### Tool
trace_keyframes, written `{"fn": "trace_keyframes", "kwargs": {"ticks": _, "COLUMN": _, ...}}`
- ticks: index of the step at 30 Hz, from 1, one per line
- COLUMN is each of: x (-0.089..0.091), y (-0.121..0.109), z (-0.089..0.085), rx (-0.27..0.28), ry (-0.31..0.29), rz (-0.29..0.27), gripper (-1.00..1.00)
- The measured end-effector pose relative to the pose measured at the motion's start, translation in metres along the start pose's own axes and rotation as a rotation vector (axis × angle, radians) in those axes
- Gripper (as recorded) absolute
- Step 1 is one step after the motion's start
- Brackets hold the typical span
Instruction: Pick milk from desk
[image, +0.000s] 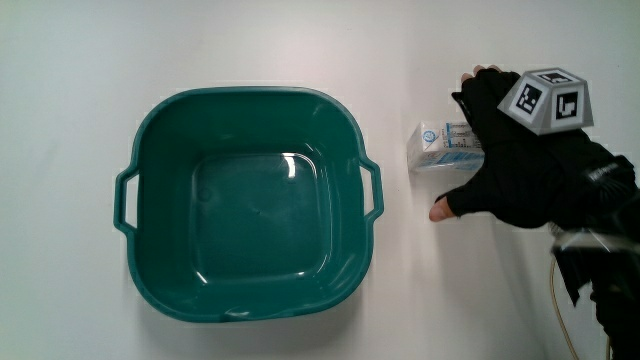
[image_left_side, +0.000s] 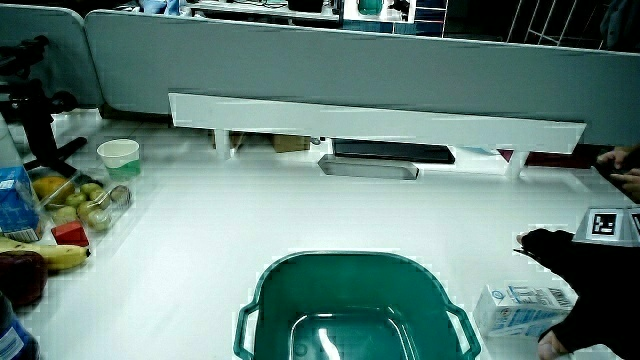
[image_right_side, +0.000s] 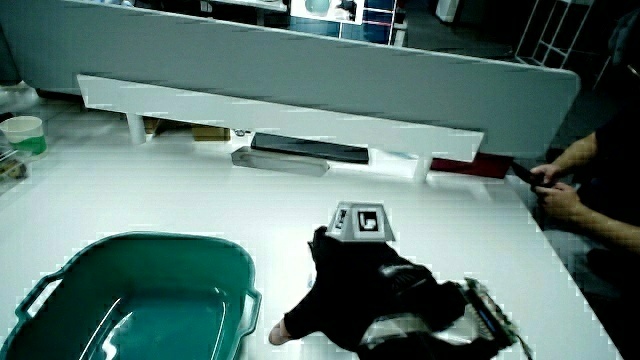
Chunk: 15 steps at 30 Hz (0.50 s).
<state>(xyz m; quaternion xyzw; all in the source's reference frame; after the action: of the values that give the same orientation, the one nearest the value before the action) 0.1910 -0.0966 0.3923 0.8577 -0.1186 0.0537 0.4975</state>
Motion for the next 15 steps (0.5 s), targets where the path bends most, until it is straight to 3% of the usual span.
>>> {"fn": "trace_keyframes", "kwargs": {"ticks": 10, "x": 0.006, "y": 0.026, "z": -0.009, "rx": -0.03, "ry": -0.039, "rz": -0.068, "gripper": 0.0}}
{"fn": "trace_keyframes", "kwargs": {"ticks": 15, "x": 0.005, "y": 0.029, "z": -0.011, "rx": -0.032, "ry": -0.049, "rz": -0.062, "gripper": 0.0}}
